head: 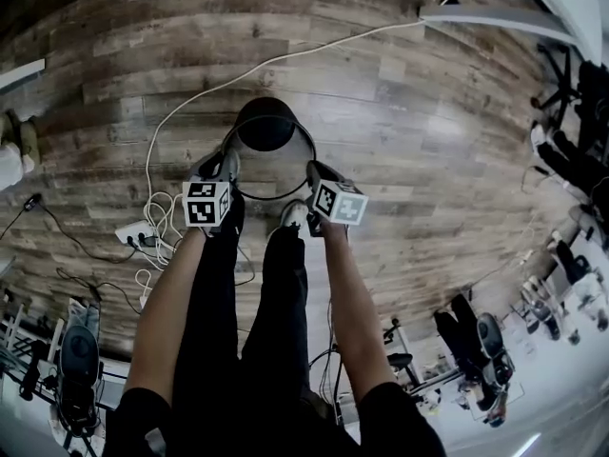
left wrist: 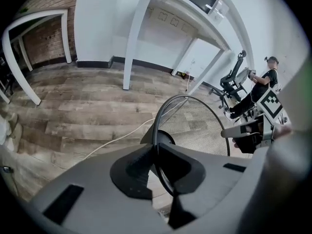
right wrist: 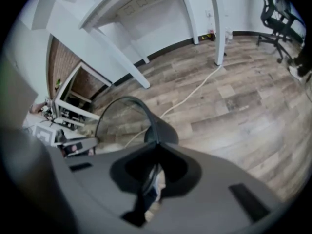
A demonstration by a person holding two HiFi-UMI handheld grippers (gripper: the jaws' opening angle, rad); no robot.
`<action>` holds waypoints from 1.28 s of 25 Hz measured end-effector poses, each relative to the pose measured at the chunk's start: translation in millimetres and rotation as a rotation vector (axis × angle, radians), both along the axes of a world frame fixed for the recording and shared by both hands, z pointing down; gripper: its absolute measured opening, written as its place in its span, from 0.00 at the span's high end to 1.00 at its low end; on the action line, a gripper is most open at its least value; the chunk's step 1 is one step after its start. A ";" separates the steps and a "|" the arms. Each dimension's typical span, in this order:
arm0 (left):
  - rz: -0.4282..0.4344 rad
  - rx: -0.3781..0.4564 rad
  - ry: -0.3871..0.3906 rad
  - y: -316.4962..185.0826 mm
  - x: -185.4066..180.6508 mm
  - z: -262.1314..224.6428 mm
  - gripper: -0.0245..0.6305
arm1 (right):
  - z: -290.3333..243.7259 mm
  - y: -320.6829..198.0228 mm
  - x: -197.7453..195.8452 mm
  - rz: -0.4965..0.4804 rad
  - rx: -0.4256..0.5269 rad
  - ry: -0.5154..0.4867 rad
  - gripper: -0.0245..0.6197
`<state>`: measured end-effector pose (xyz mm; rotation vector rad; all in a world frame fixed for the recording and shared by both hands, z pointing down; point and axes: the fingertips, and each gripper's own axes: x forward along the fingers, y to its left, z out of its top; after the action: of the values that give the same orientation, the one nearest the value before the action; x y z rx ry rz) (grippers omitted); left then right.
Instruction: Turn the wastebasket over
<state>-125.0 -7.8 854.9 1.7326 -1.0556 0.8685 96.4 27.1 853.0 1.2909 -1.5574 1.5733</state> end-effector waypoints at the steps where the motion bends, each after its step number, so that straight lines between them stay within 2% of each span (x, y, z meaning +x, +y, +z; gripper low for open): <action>1: 0.008 -0.003 0.000 -1.6 -0.7 6.6 0.86 | 7.6 -1.8 -0.9 0.000 -0.004 0.006 0.89; 10: 0.021 -0.003 -0.010 -26.7 -12.3 62.5 0.87 | 67.7 -15.1 -13.0 0.047 -0.038 0.032 0.89; 26: 0.079 -0.014 -0.018 -59.5 -0.1 117.9 0.87 | 119.3 -37.5 -3.6 0.110 -0.038 0.091 0.89; 32: 0.070 -0.037 -0.012 -61.1 2.4 130.9 0.87 | 133.1 -40.2 -0.4 0.110 -0.042 0.109 0.89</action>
<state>-122.6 -68.9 985.8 1.7440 -0.9853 0.9382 95.9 -13.1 986.1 1.4358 -1.4001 1.5660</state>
